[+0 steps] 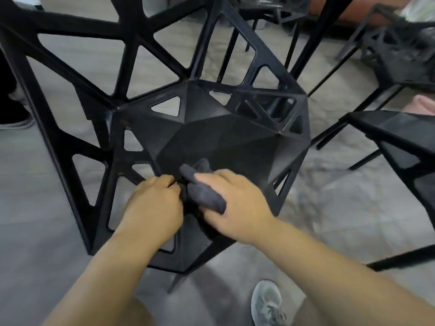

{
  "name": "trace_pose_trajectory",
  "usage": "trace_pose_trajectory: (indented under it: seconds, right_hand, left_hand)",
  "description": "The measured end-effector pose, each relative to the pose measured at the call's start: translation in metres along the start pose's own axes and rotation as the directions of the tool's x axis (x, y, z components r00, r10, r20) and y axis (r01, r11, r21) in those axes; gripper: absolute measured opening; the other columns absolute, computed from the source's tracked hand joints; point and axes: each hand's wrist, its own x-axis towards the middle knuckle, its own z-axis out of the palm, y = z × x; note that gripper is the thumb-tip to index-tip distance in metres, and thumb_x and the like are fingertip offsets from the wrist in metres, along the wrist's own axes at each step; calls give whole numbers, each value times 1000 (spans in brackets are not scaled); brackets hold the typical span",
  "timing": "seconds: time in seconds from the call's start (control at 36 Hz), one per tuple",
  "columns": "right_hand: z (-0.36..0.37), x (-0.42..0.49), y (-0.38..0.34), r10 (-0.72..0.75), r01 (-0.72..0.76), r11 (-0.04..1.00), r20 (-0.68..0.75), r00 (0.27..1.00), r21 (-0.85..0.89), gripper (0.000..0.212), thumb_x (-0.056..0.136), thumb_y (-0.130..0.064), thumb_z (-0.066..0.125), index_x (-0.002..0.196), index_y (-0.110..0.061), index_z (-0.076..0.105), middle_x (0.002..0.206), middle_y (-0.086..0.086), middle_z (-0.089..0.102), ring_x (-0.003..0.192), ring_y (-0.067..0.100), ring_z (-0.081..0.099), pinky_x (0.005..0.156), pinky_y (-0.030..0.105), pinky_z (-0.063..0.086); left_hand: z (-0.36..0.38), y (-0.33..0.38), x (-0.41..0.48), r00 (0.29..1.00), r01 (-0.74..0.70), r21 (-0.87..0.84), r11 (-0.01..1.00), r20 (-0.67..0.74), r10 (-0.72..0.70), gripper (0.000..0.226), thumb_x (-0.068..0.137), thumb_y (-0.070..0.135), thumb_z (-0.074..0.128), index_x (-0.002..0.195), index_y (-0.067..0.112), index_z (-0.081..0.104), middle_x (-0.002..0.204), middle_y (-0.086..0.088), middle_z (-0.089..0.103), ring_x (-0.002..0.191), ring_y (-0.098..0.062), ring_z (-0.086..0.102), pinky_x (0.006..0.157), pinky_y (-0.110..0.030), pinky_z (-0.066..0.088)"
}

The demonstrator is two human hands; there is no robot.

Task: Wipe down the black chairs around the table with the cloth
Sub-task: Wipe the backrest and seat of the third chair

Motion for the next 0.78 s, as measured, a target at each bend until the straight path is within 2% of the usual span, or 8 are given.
trace_pose_trajectory:
  seconds: [0.14,0.22,0.31,0.39,0.53,0.58,0.69,0.78]
  right_hand:
    - [-7,-13,18,-110,110,994,0,994,-14,59,73,-35,62,130,-27,52,116,3,57,89,31,61,74,40,52]
    - [-23,2,50,123,-132,989,-139,983,-61,57,76,-31,65,132,-27,53,117,5,57,97,33,60,79,42,52]
    - [-33,12,75,453,-483,876,-314,834,-18,55,83,-32,64,135,-32,46,126,4,52,109,29,55,87,34,46]
    - [-27,9,69,578,-607,792,-413,703,75,56,83,-31,63,136,-28,45,125,6,51,110,28,53,85,34,42]
    - [-2,-20,15,252,-269,963,-294,922,-18,58,73,-30,64,130,-24,54,117,5,57,100,29,58,82,35,48]
    - [6,-36,-2,96,-97,995,-197,976,4,59,72,-34,61,129,-23,53,116,4,57,99,28,59,81,38,50]
    - [6,-41,6,52,-42,997,-185,981,59,56,75,-37,60,130,-25,51,117,1,56,101,25,60,80,39,52]
    - [-3,-31,24,129,-137,990,-278,952,-11,57,77,-38,60,131,-24,50,115,6,57,98,30,60,78,38,52]
  left_hand:
    - [-2,-3,-2,1000,-5,8,1000,24,4,31,65,18,51,78,0,73,90,-18,70,73,-37,67,64,-42,55]
    - [-4,-3,-2,1000,-28,21,999,15,27,28,66,19,54,75,1,73,87,-17,70,70,-37,67,61,-41,55]
    - [-3,-3,-2,999,-39,41,998,-35,41,23,64,19,57,69,3,72,80,-13,68,65,-33,65,57,-36,54]
    - [0,-3,-3,996,-31,46,998,-80,34,15,65,16,60,65,5,71,75,-11,66,62,-32,63,53,-34,52]
    - [-1,-2,-4,994,-46,64,997,-101,52,6,63,8,75,62,6,69,70,-10,64,59,-31,60,51,-32,49]
    - [-4,-2,-2,998,-6,29,1000,-59,7,8,69,10,75,72,3,72,82,-13,66,72,-35,62,61,-37,51]
    - [-7,2,0,996,85,2,996,3,-85,34,96,29,43,108,8,67,117,-5,59,107,-26,53,87,-36,43]
    - [-14,1,-12,990,86,-25,996,-109,-88,34,96,29,45,90,6,70,96,-8,65,88,-28,60,68,-37,50]
